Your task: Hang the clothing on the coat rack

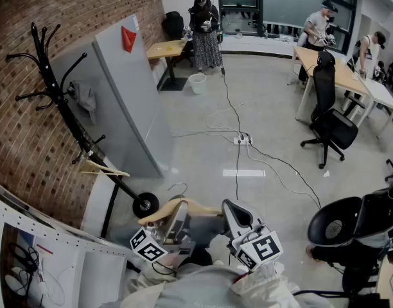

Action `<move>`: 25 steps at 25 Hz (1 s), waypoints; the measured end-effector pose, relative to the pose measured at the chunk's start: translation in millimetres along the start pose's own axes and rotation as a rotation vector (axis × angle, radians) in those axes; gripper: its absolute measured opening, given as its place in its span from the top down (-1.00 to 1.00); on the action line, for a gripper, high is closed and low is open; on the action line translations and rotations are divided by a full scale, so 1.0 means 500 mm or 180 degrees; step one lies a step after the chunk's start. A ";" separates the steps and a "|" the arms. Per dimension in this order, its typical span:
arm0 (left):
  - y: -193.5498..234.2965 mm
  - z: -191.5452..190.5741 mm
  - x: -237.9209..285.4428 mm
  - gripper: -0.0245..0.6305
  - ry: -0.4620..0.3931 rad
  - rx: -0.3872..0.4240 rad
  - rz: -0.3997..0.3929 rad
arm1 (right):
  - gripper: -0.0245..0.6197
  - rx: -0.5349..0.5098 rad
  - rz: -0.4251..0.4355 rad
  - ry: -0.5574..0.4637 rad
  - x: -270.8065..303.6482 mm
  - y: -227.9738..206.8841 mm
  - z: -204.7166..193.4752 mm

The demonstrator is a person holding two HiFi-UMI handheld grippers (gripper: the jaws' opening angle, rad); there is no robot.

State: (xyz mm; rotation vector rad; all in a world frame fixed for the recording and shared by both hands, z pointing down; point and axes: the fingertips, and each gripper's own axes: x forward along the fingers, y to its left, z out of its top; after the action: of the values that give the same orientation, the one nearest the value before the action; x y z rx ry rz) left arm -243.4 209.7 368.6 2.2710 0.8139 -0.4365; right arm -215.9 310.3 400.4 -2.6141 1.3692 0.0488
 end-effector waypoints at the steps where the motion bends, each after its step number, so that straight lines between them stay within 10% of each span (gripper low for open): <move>1: 0.007 -0.002 0.002 0.62 -0.0005 -0.0013 0.0000 | 0.86 0.0005 -0.0002 0.0008 0.003 -0.004 -0.004; 25: 0.284 0.077 0.120 0.62 -0.0007 -0.0265 -0.0075 | 0.86 -0.0058 -0.0075 0.0136 0.296 -0.111 -0.041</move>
State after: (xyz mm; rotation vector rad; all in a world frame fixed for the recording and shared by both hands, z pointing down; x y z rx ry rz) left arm -108.5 127.0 379.7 2.1858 0.8429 -0.4084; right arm -86.8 217.5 411.6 -2.6607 1.3575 0.0019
